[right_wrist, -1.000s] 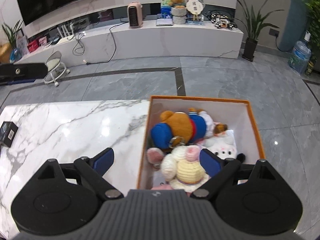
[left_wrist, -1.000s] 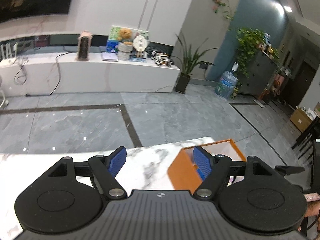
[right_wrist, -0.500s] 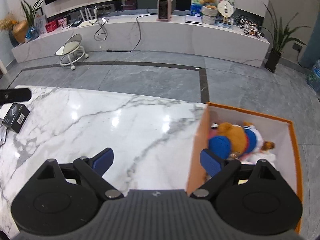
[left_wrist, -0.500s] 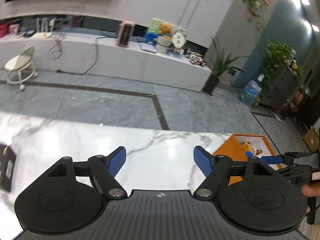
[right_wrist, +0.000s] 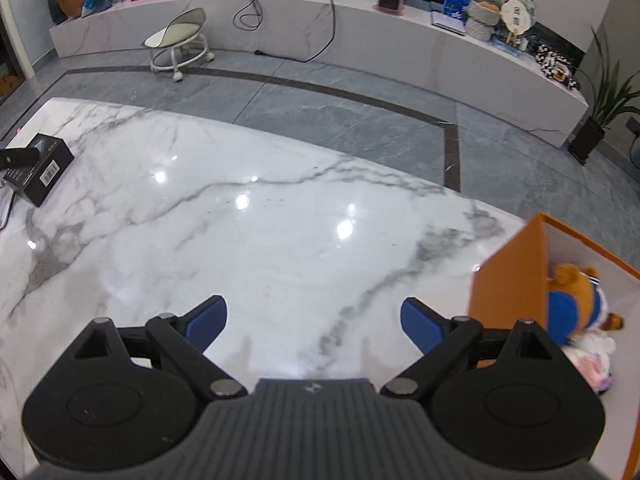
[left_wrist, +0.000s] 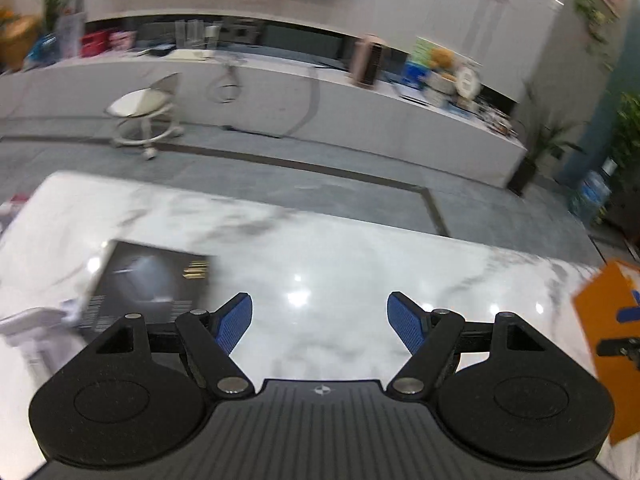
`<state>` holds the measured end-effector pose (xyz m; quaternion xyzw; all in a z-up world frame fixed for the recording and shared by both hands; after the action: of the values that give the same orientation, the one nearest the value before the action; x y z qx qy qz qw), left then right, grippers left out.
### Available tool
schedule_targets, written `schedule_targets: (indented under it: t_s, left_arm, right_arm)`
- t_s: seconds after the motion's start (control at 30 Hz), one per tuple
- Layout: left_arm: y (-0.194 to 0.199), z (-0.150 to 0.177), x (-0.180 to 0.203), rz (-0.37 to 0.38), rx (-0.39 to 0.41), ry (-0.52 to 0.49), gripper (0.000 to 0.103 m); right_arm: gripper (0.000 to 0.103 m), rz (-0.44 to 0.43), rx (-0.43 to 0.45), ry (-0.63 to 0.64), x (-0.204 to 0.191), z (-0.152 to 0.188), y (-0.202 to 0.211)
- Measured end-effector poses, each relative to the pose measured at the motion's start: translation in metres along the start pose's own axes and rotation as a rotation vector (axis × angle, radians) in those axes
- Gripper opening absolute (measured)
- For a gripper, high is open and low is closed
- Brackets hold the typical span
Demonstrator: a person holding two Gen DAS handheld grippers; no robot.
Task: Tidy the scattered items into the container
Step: 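Lower the left tool over the black charger box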
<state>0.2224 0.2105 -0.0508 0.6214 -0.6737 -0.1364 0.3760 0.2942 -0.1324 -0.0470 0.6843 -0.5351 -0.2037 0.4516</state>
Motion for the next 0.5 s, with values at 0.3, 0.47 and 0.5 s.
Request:
schedule_targets:
  t_s: [0.3,0.47,0.5]
  left_arm:
    - [-0.004,0.01,-0.062,-0.145,-0.006,-0.03,0.088]
    - [-0.019,0.019,-0.069,-0.25,-0.053,-0.157,0.089]
    - [-0.021,0.02,-0.07,-0.268,-0.058,-0.177,0.089]
  right_arm:
    - [0.095,-0.014,-0.022,0.063,-0.026,0.003,-0.016]
    - [0.095,-0.011,-0.029,0.062,-0.026,0.002,-0.022]
    - [0.095,-0.012,-0.031,0.063,-0.026,0.003,-0.023]
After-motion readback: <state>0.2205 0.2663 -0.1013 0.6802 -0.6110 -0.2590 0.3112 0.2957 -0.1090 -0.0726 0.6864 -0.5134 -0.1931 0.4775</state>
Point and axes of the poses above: each gripper's, at about its wrist camera, not at the fingertips, and y roughly against the way its jaws point, x to its right, z to its underside, the point moved 8 cm from there along -y, roughly the way its jaws point, and after that the axes turned 10 degrees about z, right-handed, at the moved point
